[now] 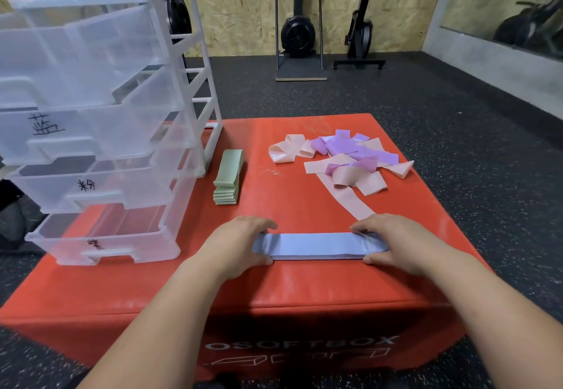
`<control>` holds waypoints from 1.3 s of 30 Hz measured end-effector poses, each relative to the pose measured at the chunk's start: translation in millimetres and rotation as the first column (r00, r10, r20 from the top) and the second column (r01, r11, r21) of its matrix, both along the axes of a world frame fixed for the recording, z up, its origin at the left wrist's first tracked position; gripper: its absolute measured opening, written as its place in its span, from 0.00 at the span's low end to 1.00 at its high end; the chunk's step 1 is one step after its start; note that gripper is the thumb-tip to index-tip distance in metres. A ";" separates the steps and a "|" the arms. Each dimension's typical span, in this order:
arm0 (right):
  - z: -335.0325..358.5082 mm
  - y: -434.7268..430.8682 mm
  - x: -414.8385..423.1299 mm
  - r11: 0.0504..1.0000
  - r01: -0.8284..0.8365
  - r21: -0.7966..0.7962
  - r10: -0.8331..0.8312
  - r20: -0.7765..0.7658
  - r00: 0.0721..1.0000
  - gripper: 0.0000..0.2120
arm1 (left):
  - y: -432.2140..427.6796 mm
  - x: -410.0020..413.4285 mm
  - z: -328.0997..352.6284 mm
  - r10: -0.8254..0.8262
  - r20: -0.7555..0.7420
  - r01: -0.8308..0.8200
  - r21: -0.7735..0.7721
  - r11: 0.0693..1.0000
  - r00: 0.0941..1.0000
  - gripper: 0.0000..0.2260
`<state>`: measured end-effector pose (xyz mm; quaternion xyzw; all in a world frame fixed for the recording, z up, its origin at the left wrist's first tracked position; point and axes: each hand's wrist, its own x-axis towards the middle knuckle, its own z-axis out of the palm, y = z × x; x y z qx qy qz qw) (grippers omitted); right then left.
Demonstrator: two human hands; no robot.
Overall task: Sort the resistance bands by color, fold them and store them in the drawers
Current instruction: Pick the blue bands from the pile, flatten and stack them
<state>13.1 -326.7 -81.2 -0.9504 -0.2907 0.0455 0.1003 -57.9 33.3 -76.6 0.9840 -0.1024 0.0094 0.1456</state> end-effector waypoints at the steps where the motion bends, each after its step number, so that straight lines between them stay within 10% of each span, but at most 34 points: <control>1: 0.5 -0.8 0.2 1.000 -0.002 -0.005 0.002 -0.005 1.000 0.33 | 0.1 0.3 0.1 -0.003 -0.002 0.003 0.005 1.000 1.000 0.33; 14: 16.9 -33.3 -5.8 0.986 0.149 -0.077 -0.152 -0.037 0.988 0.39 | -1.9 2.5 1.4 -0.018 -0.006 0.018 0.030 0.999 1.000 0.34; 21: 6.7 -17.9 -10.7 0.984 0.176 -0.007 -0.176 -0.034 0.984 0.19 | -26.8 0.2 -1.6 -0.129 0.097 0.122 0.075 0.990 0.987 0.32; 39: 23.0 1.4 6.7 0.977 0.156 -0.144 -0.180 -0.174 0.968 0.16 | -45.0 0.6 -2.6 -0.074 0.032 0.072 0.065 0.995 0.997 0.20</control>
